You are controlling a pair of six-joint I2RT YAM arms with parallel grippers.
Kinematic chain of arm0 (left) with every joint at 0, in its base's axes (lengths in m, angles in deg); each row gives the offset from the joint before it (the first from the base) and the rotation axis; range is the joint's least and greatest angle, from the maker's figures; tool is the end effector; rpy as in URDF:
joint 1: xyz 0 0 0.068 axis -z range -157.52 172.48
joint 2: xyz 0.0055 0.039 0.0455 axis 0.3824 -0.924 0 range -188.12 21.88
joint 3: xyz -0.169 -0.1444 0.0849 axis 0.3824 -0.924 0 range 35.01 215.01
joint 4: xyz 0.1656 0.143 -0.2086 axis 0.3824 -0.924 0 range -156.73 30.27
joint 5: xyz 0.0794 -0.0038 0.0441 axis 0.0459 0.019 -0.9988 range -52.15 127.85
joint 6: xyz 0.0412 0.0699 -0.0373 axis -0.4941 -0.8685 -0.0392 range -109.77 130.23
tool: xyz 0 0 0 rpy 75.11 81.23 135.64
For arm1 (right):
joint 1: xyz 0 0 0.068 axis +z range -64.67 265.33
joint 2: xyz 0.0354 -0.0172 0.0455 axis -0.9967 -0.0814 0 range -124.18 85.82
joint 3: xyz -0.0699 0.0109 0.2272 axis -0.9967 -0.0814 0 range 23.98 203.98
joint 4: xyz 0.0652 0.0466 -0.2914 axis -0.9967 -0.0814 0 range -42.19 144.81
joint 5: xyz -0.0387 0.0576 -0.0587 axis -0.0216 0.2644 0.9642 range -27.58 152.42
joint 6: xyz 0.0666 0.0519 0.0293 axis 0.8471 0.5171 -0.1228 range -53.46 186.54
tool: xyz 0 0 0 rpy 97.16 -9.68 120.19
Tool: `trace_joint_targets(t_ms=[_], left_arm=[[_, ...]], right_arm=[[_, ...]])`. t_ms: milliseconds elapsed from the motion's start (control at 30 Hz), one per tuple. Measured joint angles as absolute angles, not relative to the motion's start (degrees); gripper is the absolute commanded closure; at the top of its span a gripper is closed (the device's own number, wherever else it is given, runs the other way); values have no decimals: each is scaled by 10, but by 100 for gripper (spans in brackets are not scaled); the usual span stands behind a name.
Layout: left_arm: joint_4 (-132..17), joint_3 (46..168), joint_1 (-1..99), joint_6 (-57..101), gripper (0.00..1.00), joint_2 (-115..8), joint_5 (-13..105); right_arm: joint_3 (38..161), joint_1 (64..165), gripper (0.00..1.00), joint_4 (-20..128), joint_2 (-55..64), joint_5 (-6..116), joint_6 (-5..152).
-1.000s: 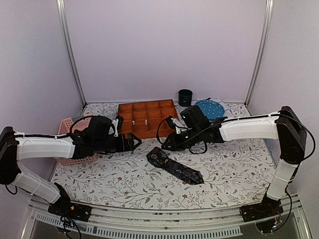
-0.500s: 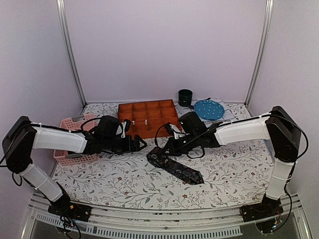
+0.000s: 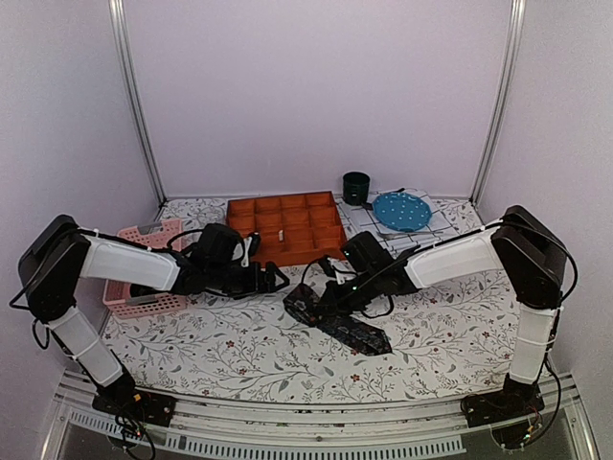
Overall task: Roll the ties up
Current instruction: Roll the tie at the center of the board.
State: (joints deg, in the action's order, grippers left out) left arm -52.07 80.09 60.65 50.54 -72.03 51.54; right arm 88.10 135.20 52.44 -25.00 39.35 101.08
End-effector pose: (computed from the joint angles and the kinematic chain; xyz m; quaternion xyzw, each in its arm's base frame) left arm 0.2906 -0.2523 0.0637 0.0324 0.9048 -0.3437 0.2492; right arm 0.2589 0.3556 0.0466 -0.1917 0.9005 0.3688 0.1279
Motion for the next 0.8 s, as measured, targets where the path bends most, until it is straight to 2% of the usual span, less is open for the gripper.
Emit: trace_joint_targets(t_ms=[800], left_arm=[[-468,849,609,492,15,-806,640]], right_arm=[[837,1351,100,551,-253,395,1017]])
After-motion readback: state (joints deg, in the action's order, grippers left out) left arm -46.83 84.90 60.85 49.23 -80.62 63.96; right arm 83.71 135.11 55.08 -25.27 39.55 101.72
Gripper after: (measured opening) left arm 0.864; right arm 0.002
